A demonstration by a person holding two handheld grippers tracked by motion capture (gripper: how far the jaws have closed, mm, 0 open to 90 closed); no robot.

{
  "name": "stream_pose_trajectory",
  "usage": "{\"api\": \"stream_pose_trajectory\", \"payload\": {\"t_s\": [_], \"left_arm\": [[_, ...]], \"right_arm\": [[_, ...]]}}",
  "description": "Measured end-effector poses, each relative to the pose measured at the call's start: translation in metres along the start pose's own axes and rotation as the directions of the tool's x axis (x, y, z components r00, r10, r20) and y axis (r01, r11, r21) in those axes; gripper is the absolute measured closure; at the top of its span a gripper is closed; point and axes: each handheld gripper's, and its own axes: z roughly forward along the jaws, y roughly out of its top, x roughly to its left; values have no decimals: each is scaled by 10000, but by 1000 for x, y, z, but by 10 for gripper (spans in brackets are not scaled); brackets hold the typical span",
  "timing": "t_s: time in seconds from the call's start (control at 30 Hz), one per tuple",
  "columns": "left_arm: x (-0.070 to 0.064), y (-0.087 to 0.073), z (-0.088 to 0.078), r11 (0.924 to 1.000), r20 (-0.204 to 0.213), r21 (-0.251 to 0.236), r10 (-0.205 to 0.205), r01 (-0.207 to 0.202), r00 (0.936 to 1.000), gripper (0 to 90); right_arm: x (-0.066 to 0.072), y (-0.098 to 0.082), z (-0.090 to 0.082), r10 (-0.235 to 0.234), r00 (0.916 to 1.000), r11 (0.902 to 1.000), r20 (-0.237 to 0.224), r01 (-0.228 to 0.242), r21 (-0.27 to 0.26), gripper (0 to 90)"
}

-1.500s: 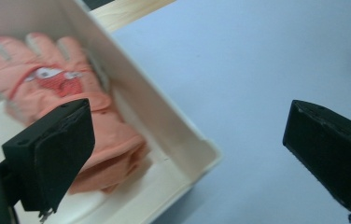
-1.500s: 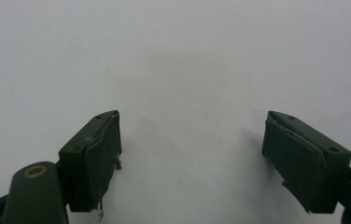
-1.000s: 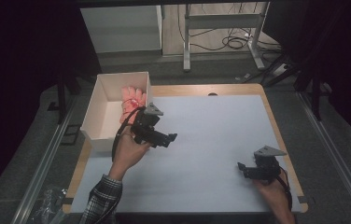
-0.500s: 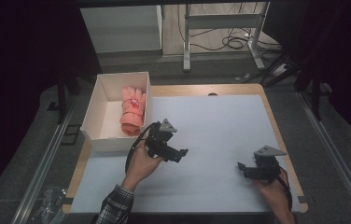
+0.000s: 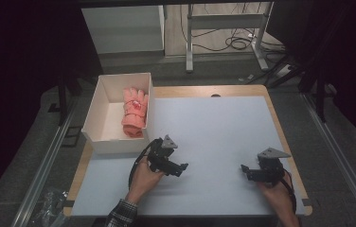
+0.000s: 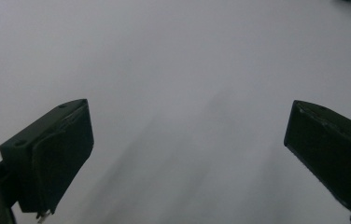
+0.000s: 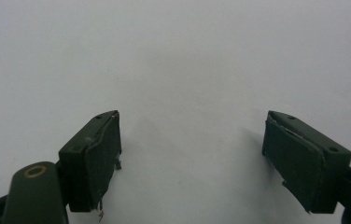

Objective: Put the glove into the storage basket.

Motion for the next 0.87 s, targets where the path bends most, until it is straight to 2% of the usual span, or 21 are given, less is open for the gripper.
{"api": "stream_pose_trajectory", "payload": {"t_s": [0.2, 0.4, 0.47, 0.5, 0.87], "left_arm": [[-1, -14, 7, 9999, -215, 154, -67, 71, 9997, 20], [-5, -26, 19, 9989, -371, 471, 74, -56, 9993, 15], [-5, -29, 21, 9998, -323, 168, -115, 120, 9994, 3], [-5, -30, 21, 9999, -317, 109, -83, 87, 9995, 0], [-6, -30, 21, 9999, -411, 160, 0, 6, 9992, 0]], "right_arm": [[0, 0, 0, -8, 10000, 10000, 3, 8, 0, 199], [0, 0, 0, -11, 10000, 10000, 7, 11, -1, 199], [0, 0, 0, -12, 10000, 10000, 7, 12, -1, 199], [0, 0, 0, -14, 10000, 10000, 8, 14, -2, 199], [0, 0, 0, 3, 10000, 10000, -3, -3, 4, 197]]}}
